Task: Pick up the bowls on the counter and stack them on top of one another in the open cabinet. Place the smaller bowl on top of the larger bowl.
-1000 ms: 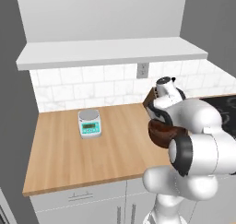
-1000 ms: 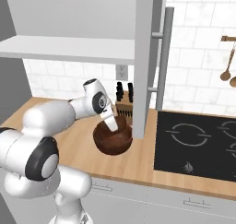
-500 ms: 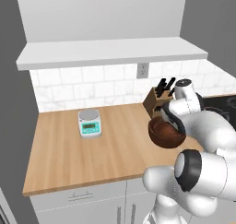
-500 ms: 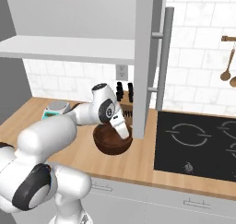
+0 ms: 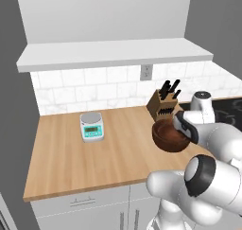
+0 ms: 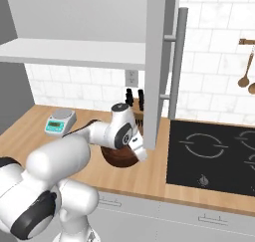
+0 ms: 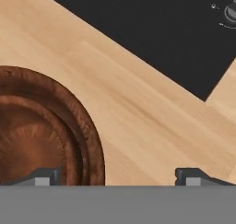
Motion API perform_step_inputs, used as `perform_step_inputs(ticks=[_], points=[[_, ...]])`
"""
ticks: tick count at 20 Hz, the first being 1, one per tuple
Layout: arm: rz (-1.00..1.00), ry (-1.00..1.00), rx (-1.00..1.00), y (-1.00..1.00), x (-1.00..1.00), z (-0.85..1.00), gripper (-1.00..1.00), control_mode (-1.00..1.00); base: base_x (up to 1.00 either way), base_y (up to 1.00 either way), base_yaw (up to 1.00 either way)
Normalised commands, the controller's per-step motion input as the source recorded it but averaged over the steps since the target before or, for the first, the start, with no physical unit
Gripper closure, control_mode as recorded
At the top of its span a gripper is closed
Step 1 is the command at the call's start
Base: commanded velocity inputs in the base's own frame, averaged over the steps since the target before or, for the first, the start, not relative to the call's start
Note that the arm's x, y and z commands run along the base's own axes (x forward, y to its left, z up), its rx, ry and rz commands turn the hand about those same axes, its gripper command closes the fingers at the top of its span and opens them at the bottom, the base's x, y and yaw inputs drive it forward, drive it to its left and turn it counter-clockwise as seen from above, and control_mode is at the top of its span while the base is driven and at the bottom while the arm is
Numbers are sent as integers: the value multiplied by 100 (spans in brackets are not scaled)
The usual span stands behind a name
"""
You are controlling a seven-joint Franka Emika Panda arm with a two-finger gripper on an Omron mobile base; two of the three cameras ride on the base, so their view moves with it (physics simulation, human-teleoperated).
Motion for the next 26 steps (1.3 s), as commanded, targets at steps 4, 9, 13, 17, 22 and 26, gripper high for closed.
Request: perform_step_inputs(ticks=[4, 9, 13, 17, 22, 26], points=[[6, 1, 3, 34, 0, -8, -100, -100, 0, 0, 0], [7, 5, 0, 27, 0, -31, -100, -100, 0, 0, 0], [7, 2, 1, 11, 3, -38, -100, -100, 0, 0, 0], [7, 5, 2, 4, 2, -49, -100, -100, 0, 0, 0], [3, 1, 0, 1, 0, -22, 100, -100, 0, 0, 0], [0, 0, 0, 0, 0, 0, 100, -100, 0, 0, 0]])
